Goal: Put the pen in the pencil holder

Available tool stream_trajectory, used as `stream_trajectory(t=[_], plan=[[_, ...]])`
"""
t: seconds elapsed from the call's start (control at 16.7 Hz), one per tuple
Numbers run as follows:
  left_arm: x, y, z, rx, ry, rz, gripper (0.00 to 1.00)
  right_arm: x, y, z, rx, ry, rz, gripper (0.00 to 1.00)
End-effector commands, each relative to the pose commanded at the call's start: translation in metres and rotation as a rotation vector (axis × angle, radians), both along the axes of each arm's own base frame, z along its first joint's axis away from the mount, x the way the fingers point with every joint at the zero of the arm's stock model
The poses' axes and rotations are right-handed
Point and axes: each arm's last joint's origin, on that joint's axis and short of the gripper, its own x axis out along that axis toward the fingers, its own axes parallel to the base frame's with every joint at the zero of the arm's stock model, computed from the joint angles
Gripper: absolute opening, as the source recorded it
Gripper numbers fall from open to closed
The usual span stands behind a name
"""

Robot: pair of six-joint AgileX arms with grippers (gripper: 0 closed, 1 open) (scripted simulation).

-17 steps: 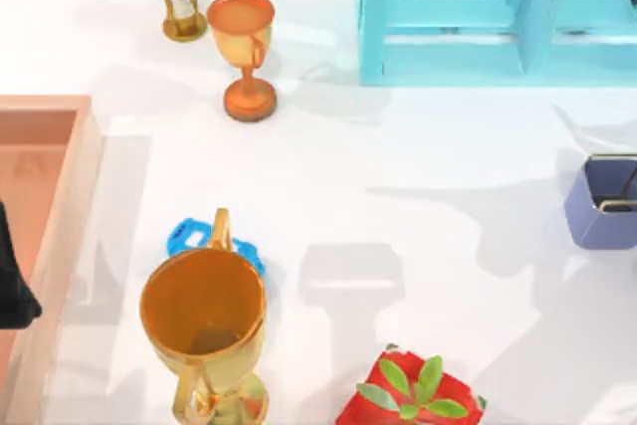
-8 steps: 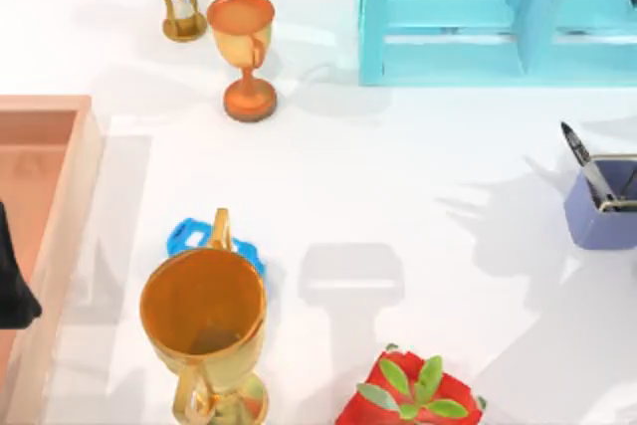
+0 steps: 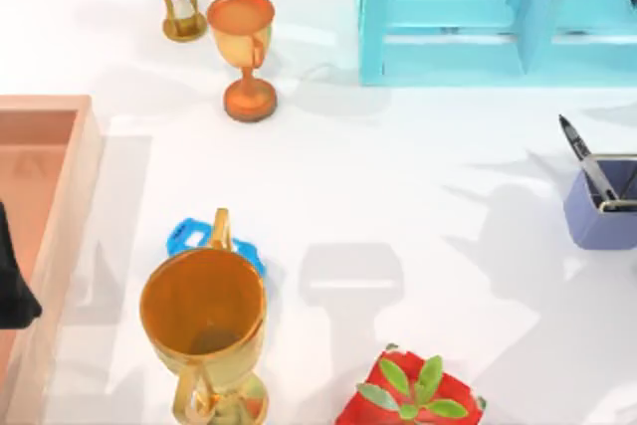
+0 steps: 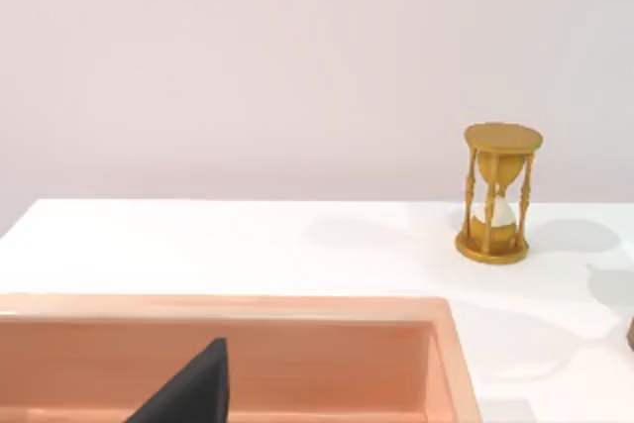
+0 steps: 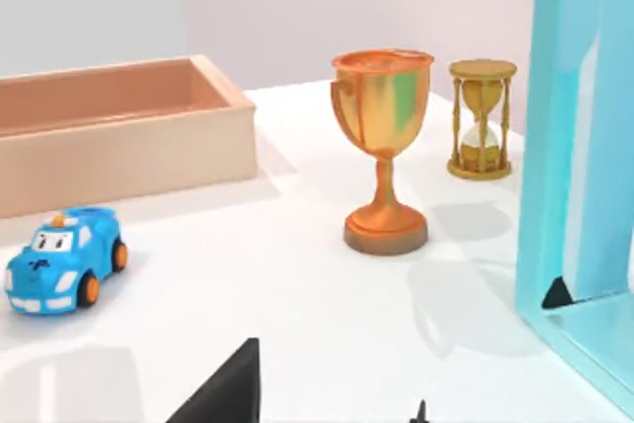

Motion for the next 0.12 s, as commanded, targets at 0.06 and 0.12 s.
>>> stream_trajectory(t=[0.06, 0.12], plan=[[0.0000, 0.0000, 0.0000, 0.000, 0.000, 0.000, 1.00, 0.0000, 0.0000, 0.0000, 0.000, 0.000, 0.000, 1.00], [0.0000, 0.0000, 0.0000, 0.000, 0.000, 0.000, 1.00, 0.0000, 0.0000, 0.0000, 0.000, 0.000, 0.000, 1.00]])
